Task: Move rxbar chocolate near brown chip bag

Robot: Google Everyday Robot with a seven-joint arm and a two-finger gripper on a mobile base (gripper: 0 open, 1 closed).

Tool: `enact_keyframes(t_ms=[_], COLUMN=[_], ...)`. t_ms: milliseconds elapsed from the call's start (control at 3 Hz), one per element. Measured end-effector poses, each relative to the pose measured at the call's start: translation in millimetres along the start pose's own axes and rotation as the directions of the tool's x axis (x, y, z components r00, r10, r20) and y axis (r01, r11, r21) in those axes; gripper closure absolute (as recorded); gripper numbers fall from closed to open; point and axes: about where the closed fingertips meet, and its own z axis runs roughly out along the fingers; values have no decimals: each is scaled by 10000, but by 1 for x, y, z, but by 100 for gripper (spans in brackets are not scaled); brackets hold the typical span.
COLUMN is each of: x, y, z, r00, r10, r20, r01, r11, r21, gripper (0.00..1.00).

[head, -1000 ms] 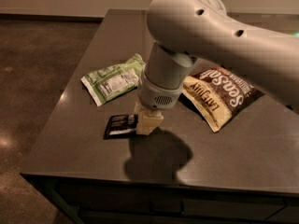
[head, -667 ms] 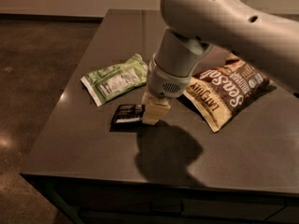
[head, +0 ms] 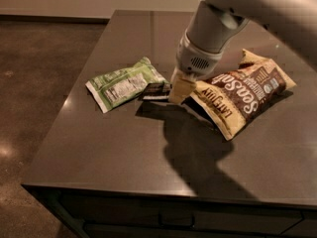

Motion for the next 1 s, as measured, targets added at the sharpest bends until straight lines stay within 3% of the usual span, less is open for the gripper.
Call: enact_keyframes(t_ms=[667, 1000], x=[32, 58], y=[-63, -90], z=[-31, -36], r00=[9940, 9772], r10=[908, 1600], r20=[-617, -1397], r01=[-834, -1385], r11=[9900, 9786], r21=[1136, 1522], gripper=[100, 97])
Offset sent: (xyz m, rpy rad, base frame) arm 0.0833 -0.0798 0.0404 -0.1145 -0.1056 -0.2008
